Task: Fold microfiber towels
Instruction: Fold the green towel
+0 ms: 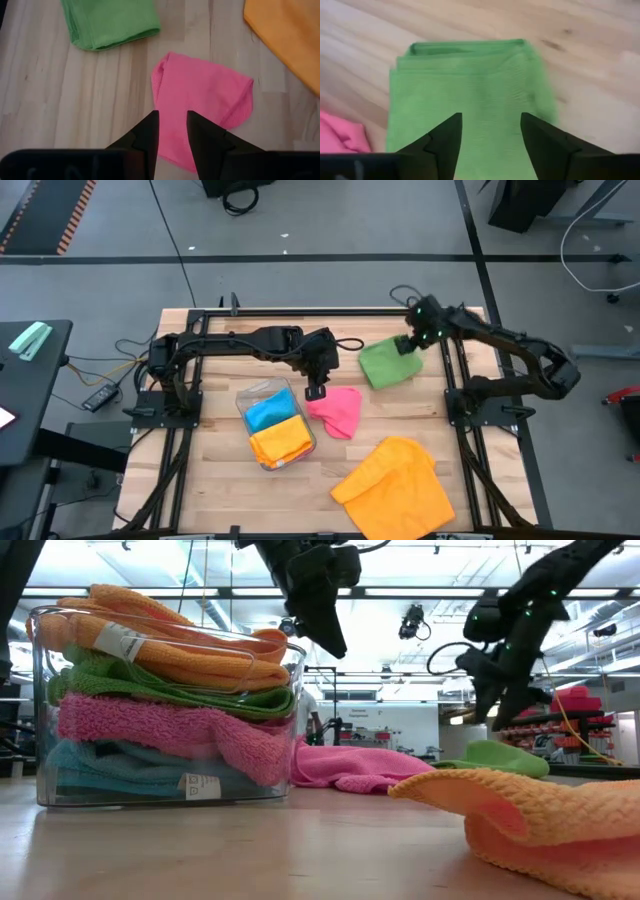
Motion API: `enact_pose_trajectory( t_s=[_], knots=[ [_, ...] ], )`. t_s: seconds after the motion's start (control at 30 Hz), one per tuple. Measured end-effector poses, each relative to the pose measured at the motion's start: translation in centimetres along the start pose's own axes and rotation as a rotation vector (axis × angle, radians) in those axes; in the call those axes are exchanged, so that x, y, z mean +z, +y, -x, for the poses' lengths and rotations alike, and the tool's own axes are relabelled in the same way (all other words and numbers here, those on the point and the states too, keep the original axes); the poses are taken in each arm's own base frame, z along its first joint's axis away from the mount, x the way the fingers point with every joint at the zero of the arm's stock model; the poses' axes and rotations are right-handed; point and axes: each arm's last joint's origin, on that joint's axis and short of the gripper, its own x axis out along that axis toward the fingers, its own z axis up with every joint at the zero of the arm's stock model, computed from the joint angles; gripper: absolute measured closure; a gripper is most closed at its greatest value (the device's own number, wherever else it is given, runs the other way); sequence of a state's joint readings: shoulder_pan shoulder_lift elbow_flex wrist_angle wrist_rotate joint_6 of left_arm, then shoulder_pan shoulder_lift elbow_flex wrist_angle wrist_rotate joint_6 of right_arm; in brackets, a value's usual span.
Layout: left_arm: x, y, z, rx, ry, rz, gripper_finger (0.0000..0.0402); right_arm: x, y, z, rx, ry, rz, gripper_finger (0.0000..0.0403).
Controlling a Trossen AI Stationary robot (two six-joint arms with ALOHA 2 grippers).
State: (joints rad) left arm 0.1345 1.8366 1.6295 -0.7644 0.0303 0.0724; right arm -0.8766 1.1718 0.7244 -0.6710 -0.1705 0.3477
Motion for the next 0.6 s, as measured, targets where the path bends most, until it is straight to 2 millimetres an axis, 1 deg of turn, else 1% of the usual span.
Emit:
enact_pose_trajectory(
  t_s=[0.1,0.17,0.37,0.47,0.6],
  knots=[
    [-0.2,0.0,0.0,-0.002,0.018,-0.037,0.0294,1.6,-0.7,1.0,-0.048,0.057,-0.024,0.0181],
    [-0.2,0.0,0.0,-0.002,0.023,-0.050,0.0294,2.3,-1.3,0.8,-0.080,0.135,-0.023,0.0169],
    [-0.2,0.0,0.0,-0.003,0.026,-0.077,0.0294,4.3,-2.4,-1.7,-0.122,0.329,0.019,0.0123],
    [-0.4,0.0,0.0,-0.005,0.044,-0.079,0.0294,5.1,-2.8,-2.6,-0.122,0.374,0.051,0.0093],
    [-0.6,0.0,0.0,-0.008,0.067,-0.080,0.0294,5.7,-3.2,-3.4,-0.109,0.406,0.084,0.0052]
  ],
)
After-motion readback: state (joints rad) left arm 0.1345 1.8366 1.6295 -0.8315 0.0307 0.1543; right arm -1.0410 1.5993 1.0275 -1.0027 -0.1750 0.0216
